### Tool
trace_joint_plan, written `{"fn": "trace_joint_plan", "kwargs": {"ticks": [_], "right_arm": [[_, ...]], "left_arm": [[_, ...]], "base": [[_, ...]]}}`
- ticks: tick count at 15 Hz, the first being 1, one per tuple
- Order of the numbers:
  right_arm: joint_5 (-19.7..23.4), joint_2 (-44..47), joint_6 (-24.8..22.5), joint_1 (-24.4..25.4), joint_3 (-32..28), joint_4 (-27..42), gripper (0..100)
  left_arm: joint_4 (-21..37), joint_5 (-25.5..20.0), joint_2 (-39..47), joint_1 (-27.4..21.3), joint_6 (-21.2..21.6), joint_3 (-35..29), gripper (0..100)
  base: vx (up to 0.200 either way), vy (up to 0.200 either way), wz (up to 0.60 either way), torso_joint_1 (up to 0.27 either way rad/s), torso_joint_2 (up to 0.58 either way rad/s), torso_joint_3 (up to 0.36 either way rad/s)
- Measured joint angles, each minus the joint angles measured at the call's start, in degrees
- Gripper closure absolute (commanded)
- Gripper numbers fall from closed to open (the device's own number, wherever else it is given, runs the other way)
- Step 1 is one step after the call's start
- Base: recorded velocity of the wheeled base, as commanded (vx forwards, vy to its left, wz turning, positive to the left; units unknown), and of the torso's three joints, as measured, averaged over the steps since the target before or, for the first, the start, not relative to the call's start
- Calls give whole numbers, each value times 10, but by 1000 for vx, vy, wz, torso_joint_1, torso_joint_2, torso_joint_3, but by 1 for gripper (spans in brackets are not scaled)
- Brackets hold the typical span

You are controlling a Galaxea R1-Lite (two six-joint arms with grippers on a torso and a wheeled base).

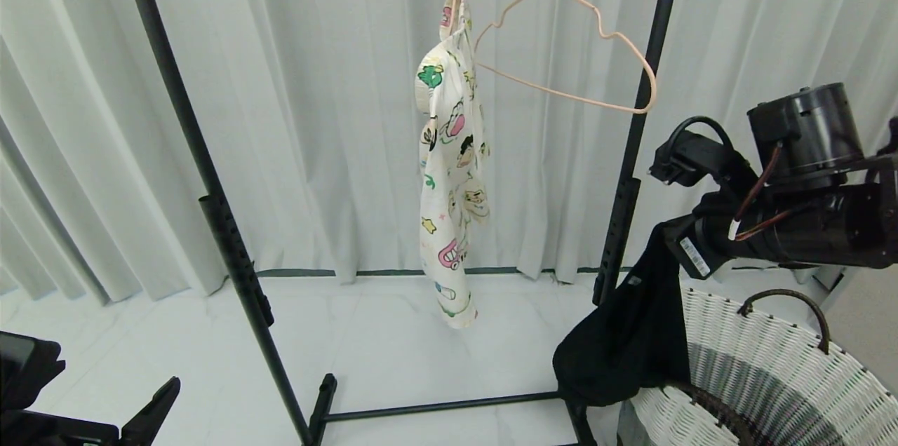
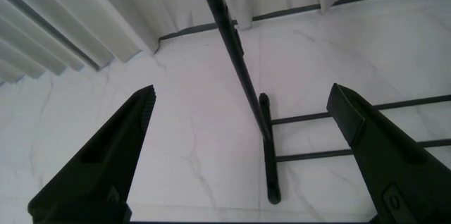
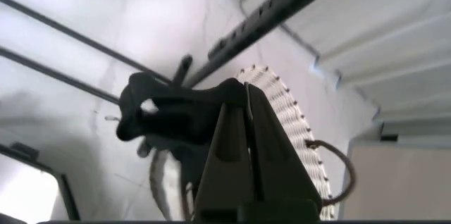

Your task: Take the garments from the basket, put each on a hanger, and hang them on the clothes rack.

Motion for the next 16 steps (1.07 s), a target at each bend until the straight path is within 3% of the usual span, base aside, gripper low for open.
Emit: {"fn": "trace_joint_plan", "kwargs": {"ticks": [4, 6, 10, 11, 14, 16], "right_arm": [[0, -7, 0, 13, -43, 26, 100], [1, -8, 16, 27, -52, 27, 100], [4, 4, 57, 78, -60, 26, 100], [12, 11, 66, 91, -66, 25, 100], [65, 43, 89, 113, -104, 22, 100], [85, 71, 91, 120, -139, 21, 100]], "left_arm": [[0, -24, -1, 0, 0, -1, 0], [0, -47, -2, -1, 0, -2, 0], [0, -189, -11, -42, -2, -15, 0], [0, -202, -9, -59, -4, -24, 0], [0, -209, 16, -116, -49, -62, 0], [0, -208, 41, -183, -104, -99, 0]], "base": [[-200, 0, 0, 1, -4, 0], [0, 0, 0, 0, 0, 0], [0, 0, 0, 0, 0, 0], [0, 0, 0, 0, 0, 0], [0, 0, 0, 0, 0, 0], [0, 0, 0, 0, 0, 0]]}}
